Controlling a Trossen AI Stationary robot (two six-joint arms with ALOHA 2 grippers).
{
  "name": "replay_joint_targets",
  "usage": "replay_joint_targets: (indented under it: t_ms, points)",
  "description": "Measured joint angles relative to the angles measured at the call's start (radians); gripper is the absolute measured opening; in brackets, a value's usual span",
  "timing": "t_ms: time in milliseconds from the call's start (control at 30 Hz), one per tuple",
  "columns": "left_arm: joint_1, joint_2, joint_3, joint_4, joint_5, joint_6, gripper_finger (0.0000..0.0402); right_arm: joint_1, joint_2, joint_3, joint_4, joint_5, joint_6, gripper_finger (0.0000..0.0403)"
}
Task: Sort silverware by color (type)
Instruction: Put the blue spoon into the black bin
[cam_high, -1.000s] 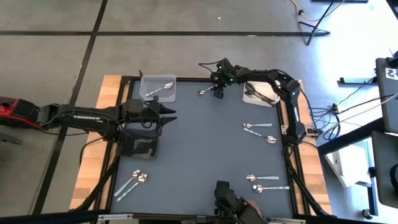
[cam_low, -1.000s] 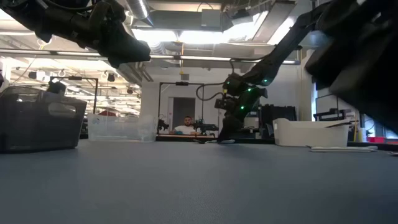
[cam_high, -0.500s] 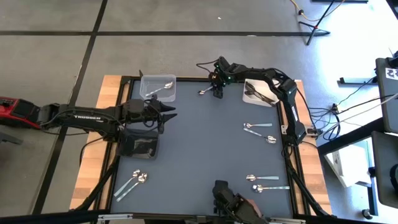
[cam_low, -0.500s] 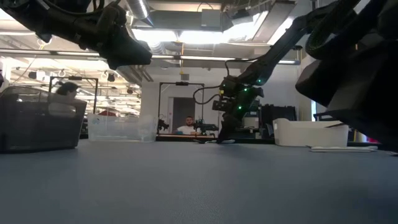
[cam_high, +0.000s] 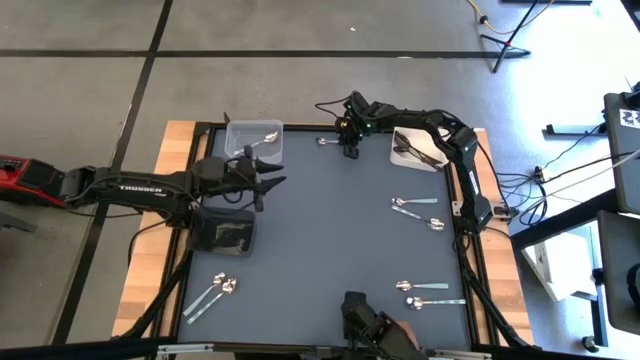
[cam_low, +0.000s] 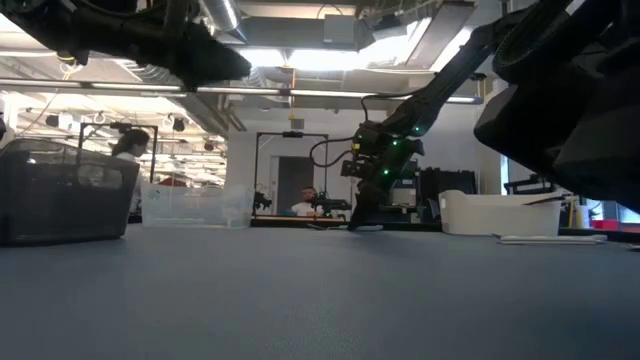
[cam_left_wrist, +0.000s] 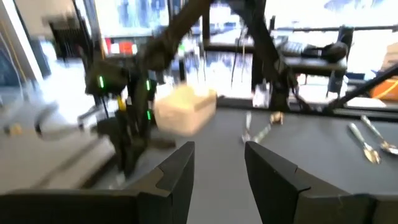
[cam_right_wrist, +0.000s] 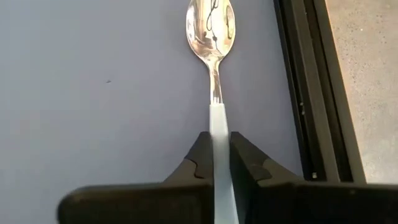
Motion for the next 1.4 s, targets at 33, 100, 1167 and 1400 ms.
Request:
replay_joint_targets:
  t_ms: [33, 100, 1167, 1400]
  points:
    - [0.0, 0.0, 0.0, 0.021, -0.002, 0.0, 0.0137, 0.002, 0.0, 0.0, -0.001, 0.0, 0.0, 0.0007]
    - [0.0, -0.001, 0.001, 0.029, -0.003, -0.015, 0.0137, 0.009, -0.001, 0.0, -0.008, 0.013, 0.0, 0.0007]
    - [-0.004, 0.0, 0.0, 0.006, -0.025, -0.02, 0.0137, 0.4, -0.407, -0.422, 0.158, 0.247, 0.094, 0.0002]
    - [-0.004, 0.0, 0.0, 0.009, -0.025, -0.02, 0.0137, 0.46, -0.396, -0.497, 0.203, 0.261, 0.118, 0.0]
